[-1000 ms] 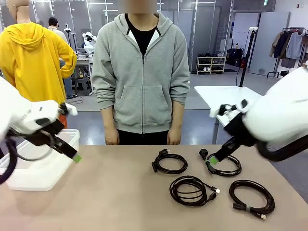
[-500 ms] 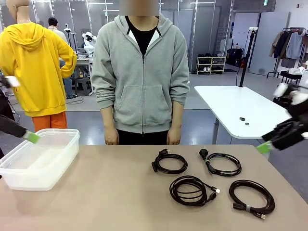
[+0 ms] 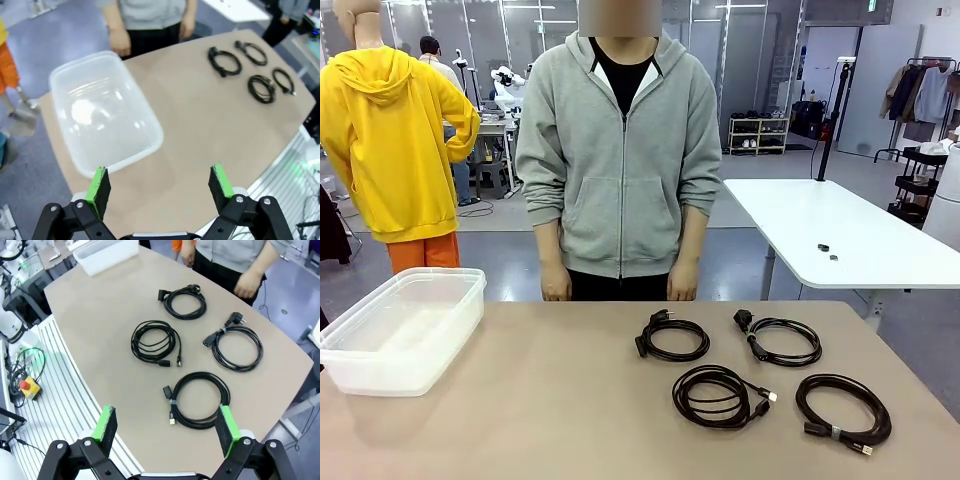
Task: Organize and store the cables.
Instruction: Place the Power Cable into the Organizing box.
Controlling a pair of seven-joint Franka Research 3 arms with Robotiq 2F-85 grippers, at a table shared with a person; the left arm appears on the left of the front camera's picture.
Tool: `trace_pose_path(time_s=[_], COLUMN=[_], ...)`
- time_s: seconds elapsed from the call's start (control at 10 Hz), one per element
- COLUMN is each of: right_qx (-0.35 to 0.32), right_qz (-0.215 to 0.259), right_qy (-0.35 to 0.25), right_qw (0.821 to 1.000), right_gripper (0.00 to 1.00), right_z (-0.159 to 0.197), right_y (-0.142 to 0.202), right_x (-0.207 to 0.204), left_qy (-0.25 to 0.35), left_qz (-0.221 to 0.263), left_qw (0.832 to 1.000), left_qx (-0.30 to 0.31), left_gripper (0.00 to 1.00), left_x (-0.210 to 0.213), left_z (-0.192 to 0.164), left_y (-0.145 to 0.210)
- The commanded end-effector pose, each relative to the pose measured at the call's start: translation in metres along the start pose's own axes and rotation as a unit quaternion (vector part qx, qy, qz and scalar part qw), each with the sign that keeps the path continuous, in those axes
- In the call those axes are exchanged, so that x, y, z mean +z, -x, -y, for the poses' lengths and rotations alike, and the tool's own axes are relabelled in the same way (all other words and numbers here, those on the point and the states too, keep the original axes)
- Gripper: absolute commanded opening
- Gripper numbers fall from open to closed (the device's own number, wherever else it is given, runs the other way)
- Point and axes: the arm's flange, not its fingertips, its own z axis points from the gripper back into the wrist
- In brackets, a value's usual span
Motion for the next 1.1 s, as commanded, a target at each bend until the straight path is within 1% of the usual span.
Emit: trace_pose_path(time_s=[0.0, 0.1, 0.2, 0.3, 1.0], right_qx=[-0.001, 0.000, -0.020, -0.011, -0.011], right_qz=[0.017, 0.011, 0.013, 0.007, 0.007], right_qy=[0.002, -0.002, 0.005, 0.008, 0.008], right_qw=[1.000, 1.000, 1.000, 1.000, 1.000], right_gripper=[1.00, 1.00, 1.00, 1.00, 1.00], right_z=[-0.006, -0.006, 0.000, 0.002, 0.002], right_y=[0.012, 0.009, 0.004, 0.005, 0.005], right_x=[-0.005, -0.009, -0.024, 0.006, 0.006], left_qy=[-0.027, -0.011, -0.014, -0.014, -0.014], left_qz=[0.000, -0.004, 0.003, 0.003, 0.003], left_qw=[1.000, 1.000, 1.000, 1.000, 1.000], left_qx=[0.016, 0.018, 0.011, 0.011, 0.011], left_gripper=[1.00, 1.00, 1.00, 1.00, 1.00], left_x=[-0.013, -0.019, 0.008, 0.008, 0.008], left_z=[0.013, 0.015, -0.007, -0.007, -0.007], left_y=[0.034, 0.032, 0.005, 0.005, 0.005])
